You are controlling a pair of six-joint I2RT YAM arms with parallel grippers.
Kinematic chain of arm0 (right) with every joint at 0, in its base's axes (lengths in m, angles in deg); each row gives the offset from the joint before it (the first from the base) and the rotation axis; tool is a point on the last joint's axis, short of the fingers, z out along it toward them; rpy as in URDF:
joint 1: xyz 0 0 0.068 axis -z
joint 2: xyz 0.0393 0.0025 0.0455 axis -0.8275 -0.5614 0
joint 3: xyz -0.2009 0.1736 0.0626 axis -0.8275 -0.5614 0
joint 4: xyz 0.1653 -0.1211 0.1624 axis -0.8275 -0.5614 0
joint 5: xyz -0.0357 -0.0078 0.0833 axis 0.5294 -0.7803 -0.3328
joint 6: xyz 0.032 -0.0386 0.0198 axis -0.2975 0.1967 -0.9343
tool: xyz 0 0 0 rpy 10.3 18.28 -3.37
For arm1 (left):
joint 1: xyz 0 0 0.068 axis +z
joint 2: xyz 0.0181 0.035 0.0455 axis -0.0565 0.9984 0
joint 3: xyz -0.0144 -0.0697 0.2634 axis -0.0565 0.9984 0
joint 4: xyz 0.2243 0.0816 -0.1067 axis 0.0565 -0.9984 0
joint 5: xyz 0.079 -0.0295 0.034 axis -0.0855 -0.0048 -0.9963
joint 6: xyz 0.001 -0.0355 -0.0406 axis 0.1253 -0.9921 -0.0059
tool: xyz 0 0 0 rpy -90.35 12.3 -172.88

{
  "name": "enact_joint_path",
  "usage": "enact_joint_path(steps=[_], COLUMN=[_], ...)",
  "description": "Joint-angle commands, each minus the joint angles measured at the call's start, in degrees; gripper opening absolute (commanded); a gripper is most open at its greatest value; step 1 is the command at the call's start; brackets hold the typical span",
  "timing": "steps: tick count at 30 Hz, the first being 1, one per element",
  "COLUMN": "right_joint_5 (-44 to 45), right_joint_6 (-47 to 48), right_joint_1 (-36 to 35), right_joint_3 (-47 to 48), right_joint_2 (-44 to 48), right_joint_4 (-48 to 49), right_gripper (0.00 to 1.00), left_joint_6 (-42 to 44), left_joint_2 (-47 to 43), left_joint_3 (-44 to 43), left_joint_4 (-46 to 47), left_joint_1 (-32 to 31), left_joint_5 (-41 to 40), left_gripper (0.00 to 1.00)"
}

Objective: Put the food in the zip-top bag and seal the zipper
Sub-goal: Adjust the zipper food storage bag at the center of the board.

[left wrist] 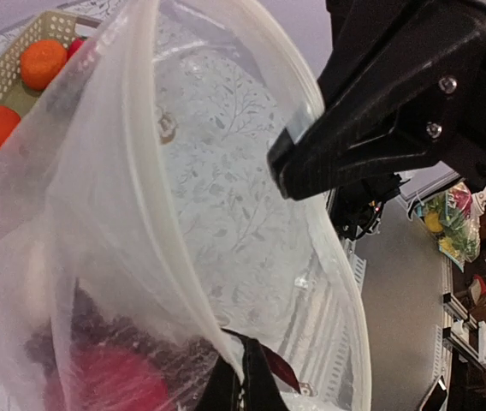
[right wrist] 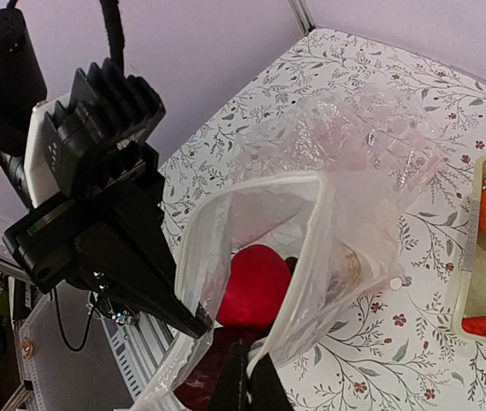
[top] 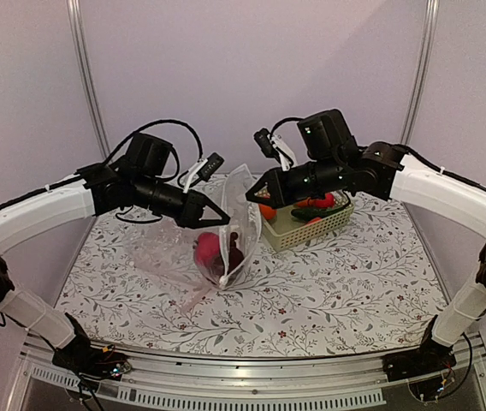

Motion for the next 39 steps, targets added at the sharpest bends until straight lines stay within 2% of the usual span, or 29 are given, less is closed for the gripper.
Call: enact_joint_path(steps=[1, 11, 14, 17, 21, 23, 29, 33, 39], right_joint_5=[3.2, 2.4, 6.0, 10.8, 15.1, 16.8, 18.3, 19.1, 20.7], right_joint_6=[-2.4, -11.7, -13.7, -16.2, -19.5, -20.6, -22.1, -22.6, -22.8], right_joint_1=[-0.3, -1.4, -1.6, -1.6, -1.6, -1.6, -1.6, -1.6, -1.6], right_joint_3=[-1.7, -8.4, -9.6, -10.5, -10.4, -10.1, -8.3, -7.8, -6.8], right_joint_2=[2.0, 0.0, -0.1, 0.3, 0.1, -0.4, -3.1, -4.3, -5.2], right_joint_4=[2.4, 11.5, 12.8, 13.4, 14.2, 14.3, 14.3, 14.2, 12.8], right_gripper=[0.00, 0.00, 0.00, 0.00, 0.00, 0.00, 0.00, 0.00, 0.00], left_joint_6=[-1.2, -3.4, -2.5, -1.6, -2.6, -3.5, -8.3, -13.0, -18.1], left_joint_2=[1.4, 2.4, 0.6, -3.3, -10.7, -14.3, -23.3, -28.4, -32.0], left_joint_3=[-1.8, 2.0, 3.7, 7.4, 14.7, 18.1, 27.8, 34.5, 39.3], left_joint_4=[0.1, 4.5, 6.6, 9.7, 15.4, 16.7, 18.6, 20.3, 21.8], left_joint_1=[-2.0, -3.8, -5.2, -6.8, -8.4, -9.3, -14.5, -16.8, -20.8], left_joint_5=[-1.5, -5.7, -11.0, -18.6, -27.6, -31.4, -39.0, -40.0, -38.4], left_gripper=[0.00, 0.00, 0.23, 0.52, 0.76, 0.83, 0.87, 0.92, 0.98])
